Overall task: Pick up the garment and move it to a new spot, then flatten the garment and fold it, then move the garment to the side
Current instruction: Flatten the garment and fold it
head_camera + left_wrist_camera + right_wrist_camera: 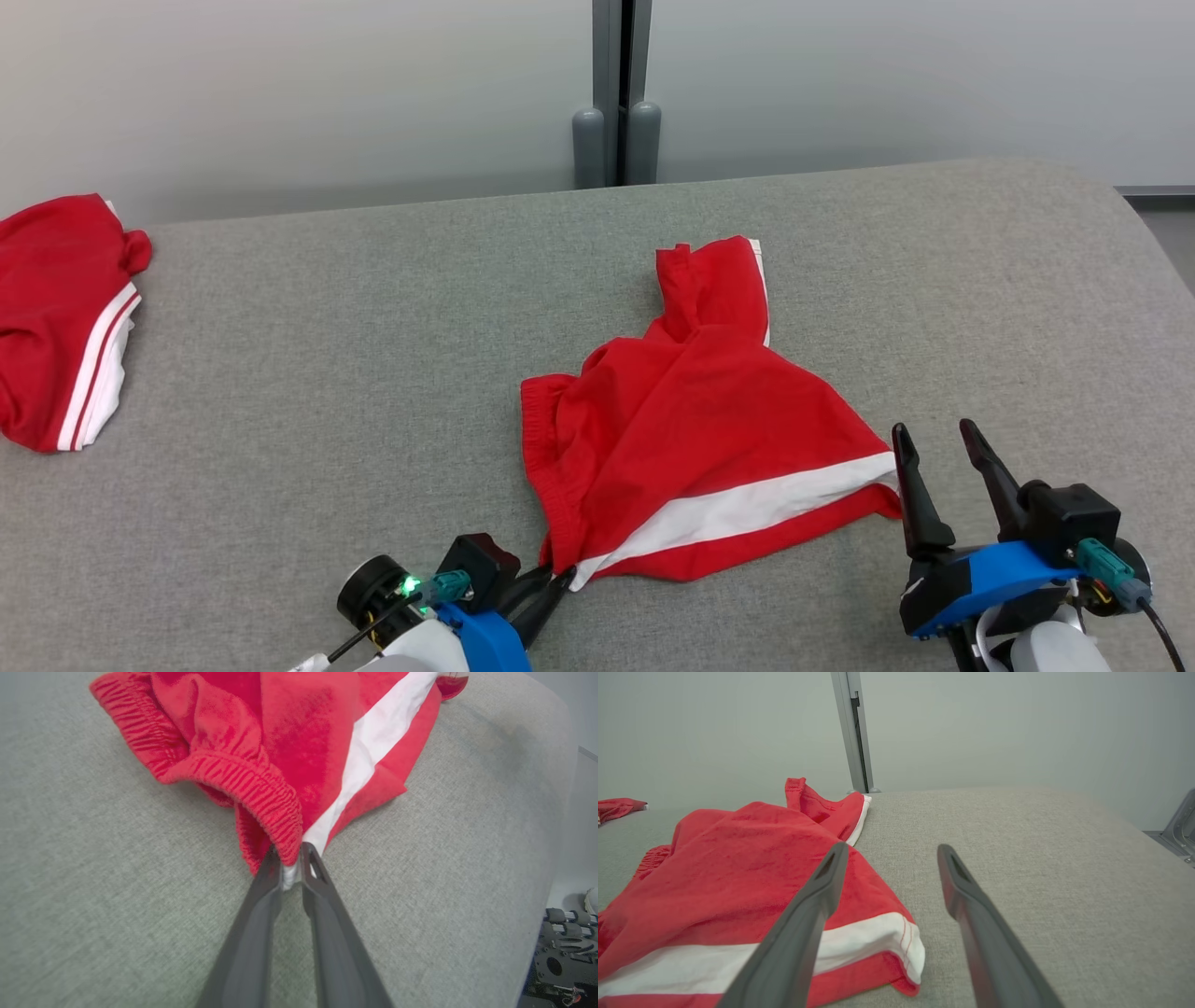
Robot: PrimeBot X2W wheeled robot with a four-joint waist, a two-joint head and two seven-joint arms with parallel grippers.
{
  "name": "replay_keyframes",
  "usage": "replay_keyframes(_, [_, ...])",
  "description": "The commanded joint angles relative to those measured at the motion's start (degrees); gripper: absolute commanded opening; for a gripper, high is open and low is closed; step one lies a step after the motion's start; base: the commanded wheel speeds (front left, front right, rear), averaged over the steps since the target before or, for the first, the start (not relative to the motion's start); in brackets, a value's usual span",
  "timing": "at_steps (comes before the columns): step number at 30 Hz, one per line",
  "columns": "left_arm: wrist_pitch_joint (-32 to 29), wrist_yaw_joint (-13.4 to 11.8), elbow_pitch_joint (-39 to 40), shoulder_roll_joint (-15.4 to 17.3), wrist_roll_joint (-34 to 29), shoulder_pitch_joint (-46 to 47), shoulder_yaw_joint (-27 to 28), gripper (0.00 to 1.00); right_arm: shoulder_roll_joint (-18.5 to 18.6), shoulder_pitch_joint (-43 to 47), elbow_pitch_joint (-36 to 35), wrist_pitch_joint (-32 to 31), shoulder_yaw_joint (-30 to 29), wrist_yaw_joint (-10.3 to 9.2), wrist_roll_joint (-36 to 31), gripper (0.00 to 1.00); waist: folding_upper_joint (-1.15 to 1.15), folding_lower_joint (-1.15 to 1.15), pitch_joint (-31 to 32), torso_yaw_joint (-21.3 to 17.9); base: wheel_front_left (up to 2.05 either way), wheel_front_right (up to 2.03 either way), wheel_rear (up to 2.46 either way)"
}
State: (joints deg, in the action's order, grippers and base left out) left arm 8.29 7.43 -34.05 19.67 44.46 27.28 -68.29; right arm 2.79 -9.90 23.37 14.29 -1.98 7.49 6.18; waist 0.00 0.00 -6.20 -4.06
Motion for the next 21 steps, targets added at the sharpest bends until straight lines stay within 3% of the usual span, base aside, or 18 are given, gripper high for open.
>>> replay_keyframes(1, [0.7,0.0,-0.6,-0.1,0.3,0.7,-0.4,0.09,0.2,-0.1,0.0,0.3,-0.2,0.01,-0.2,1.0,0.0,0.0,0.1,-0.1,0.0,0.0,0.0])
replay_keyframes(2, [1.1,0.0,-0.9,-0.4,0.5,1.0,-0.5,0.0,0.2,0.1,-0.1,0.3,-0.3,0.01,-0.2,1.0,0.0,0.0,0.2,-0.2,0.0,0.0,0.0])
replay_keyframes(9, [5.1,0.0,-2.9,-1.0,1.0,1.7,0.2,0.0,0.2,1.0,0.5,-2.0,-2.2,0.01,-1.3,1.0,0.0,0.0,0.6,0.1,0.0,0.0,0.0])
replay_keyframes(21, [6.9,-1.6,-0.9,-1.5,-0.5,0.3,4.6,0.0,0.2,-1.0,4.1,-15.2,-4.1,0.01,0.3,1.0,0.0,0.0,-0.2,1.5,0.0,0.0,0.0])
